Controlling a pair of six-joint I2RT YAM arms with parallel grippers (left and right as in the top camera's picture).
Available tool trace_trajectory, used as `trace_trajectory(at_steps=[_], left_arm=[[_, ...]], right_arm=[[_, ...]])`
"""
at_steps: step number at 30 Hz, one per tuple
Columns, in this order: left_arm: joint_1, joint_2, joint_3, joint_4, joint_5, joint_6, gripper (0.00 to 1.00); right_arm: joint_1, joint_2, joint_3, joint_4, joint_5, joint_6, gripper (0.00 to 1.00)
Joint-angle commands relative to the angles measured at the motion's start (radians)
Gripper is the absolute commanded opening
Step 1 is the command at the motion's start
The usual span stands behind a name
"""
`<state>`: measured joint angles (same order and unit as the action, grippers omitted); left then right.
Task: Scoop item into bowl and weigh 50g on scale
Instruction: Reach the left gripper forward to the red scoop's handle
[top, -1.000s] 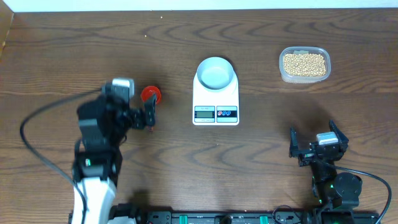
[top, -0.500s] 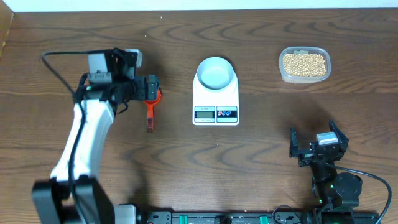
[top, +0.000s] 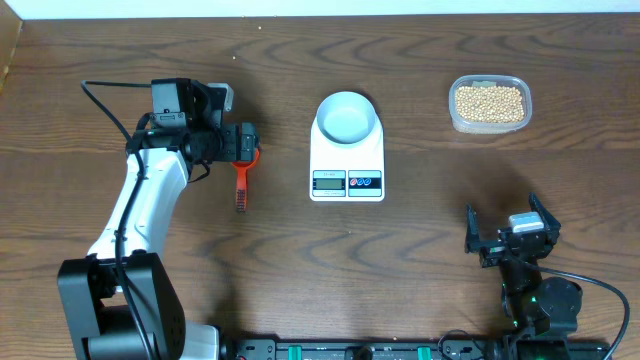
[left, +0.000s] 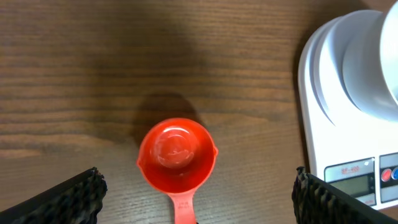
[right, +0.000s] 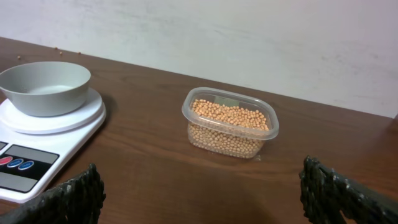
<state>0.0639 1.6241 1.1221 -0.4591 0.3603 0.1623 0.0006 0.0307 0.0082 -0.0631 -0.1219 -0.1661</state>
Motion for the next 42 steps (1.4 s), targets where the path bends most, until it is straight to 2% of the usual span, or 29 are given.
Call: trace_trajectory(at_steps=[1, 5, 9, 18, 26, 35, 42], left_arm=[[0.018, 0.013, 0.019, 0.022, -0.032, 0.019, 0.98], [0.053, 0.045, 0.018, 0.034, -0.032, 0.048, 0.98], [0.069, 0.092, 0.017, 0.037, -0.032, 0.108, 0.79], [0.068, 0.216, 0.017, 0.073, -0.032, 0.106, 0.72], [0.068, 0.262, 0.017, 0.120, -0.032, 0.091, 0.57], [0.066, 0.267, 0.006, 0.161, -0.032, 0.068, 0.51], [0.063, 0.267, 0.005, 0.162, -0.032, 0.065, 0.51]], right_arm=[[0.008, 0.000, -0.003, -0.003, 0.004, -0.007, 0.99], [0.008, 0.000, -0.003, -0.004, 0.004, -0.007, 0.99], [0.008, 0.000, -0.003, -0.003, 0.004, -0.007, 0.99], [0.008, 0.000, -0.003, -0.003, 0.004, -0.007, 0.99], [0.009, 0.000, -0.003, -0.003, 0.004, -0.007, 0.99], [0.008, 0.000, -0.003, -0.003, 0.004, -0.007, 0.99], [0.008, 0.000, -0.003, -0.003, 0.004, -0.007, 0.99]])
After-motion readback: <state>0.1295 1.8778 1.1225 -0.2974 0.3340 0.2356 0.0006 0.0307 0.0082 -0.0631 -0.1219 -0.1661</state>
